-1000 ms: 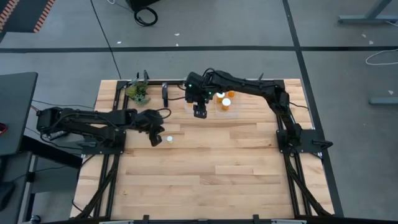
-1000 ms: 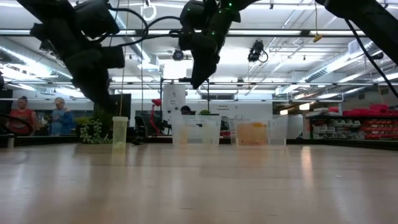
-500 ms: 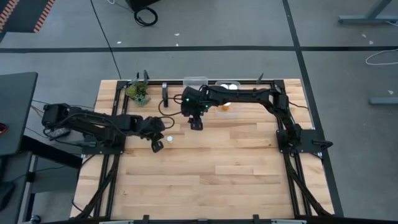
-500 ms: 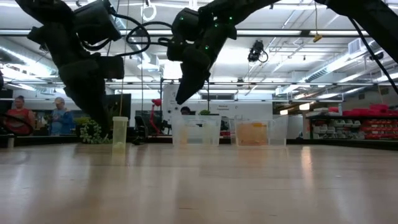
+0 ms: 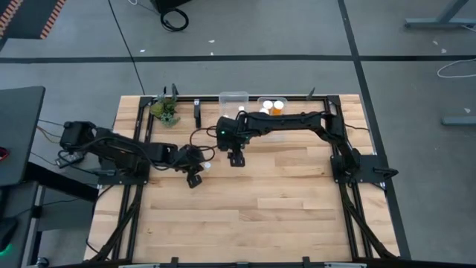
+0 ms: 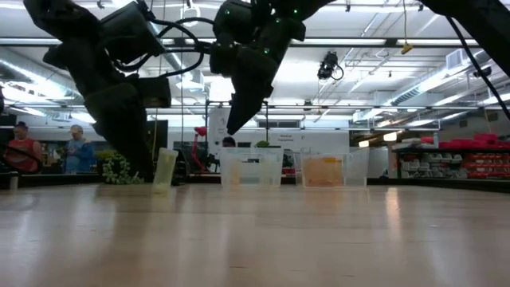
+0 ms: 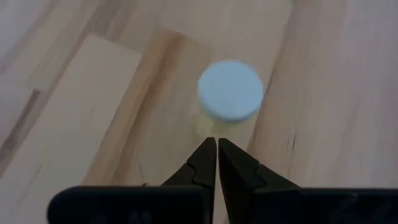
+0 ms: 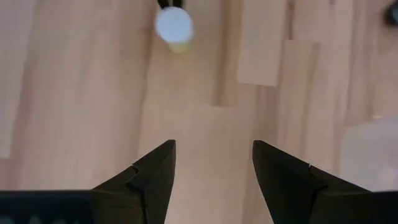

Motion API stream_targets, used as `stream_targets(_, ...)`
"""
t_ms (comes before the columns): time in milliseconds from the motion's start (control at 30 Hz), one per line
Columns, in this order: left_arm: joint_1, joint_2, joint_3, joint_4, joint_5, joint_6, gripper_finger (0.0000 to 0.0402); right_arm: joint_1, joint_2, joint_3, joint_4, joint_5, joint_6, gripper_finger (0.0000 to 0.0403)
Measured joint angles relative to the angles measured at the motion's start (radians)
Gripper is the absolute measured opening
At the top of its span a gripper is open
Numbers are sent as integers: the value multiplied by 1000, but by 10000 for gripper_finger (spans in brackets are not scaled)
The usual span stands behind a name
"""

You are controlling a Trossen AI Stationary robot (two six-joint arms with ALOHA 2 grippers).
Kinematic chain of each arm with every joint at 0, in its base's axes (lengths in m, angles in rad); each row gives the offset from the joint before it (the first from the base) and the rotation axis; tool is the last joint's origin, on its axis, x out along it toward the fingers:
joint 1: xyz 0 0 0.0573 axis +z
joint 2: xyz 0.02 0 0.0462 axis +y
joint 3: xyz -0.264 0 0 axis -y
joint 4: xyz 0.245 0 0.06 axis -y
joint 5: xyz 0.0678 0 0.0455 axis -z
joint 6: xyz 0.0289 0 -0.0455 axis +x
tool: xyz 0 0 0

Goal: Pick and place medicine bottles into bin by pill shape (circle, oval)
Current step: Put the small yellow pill into the left transparent bin

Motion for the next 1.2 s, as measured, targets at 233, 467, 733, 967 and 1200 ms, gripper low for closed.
stream_targets(233,-3,43,0,62,0,6,26,44,0,-7,29,-1,49,220)
stream_targets(467,-22,75,0,114,-1,26,27,62,0,-97,102,-1,113,220)
stream_targets(733,-35,119,1,178,-58,41,15,63,0,-134,99,-1,135,220)
stream_targets(967,-34,141,0,209,-86,56,13,62,-24,-126,88,0,130,220)
stream_targets(1200,-34,147,0,213,-87,62,18,62,-26,-215,239,0,112,220)
